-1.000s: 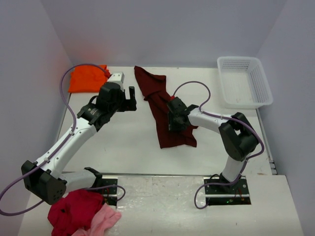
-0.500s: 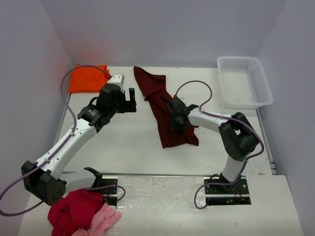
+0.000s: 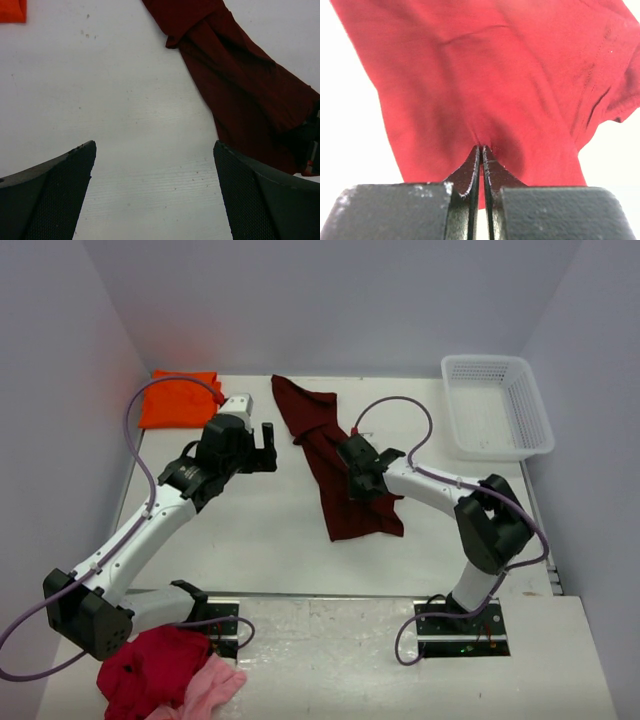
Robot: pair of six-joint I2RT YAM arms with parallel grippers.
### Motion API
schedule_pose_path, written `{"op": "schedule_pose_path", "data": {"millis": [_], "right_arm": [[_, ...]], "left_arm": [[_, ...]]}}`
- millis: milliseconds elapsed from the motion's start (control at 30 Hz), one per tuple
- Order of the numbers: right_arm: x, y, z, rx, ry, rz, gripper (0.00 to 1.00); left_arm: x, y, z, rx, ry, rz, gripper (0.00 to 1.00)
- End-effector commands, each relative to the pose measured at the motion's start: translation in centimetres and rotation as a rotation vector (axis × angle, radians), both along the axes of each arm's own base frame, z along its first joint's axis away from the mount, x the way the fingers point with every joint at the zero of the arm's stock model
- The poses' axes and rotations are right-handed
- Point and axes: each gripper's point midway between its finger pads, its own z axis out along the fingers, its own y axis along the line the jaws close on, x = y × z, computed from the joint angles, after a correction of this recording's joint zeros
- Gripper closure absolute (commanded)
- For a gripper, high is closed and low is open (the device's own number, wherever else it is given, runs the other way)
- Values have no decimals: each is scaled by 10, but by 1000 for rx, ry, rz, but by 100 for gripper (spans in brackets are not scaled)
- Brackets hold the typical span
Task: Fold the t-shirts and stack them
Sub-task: Flatten out the tshirt
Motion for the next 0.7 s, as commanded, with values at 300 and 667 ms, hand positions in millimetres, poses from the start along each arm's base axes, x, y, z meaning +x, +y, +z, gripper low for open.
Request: {"op": "schedule_pose_path", "data": {"millis": [300, 667], "right_arm": [[-39, 94, 157, 155, -196, 300, 100], [-79, 147, 89, 126, -33, 451, 100]], "left_arm": [[0, -3, 9, -20, -46, -19, 0], [2, 21, 27, 61, -83, 69, 0]]}}
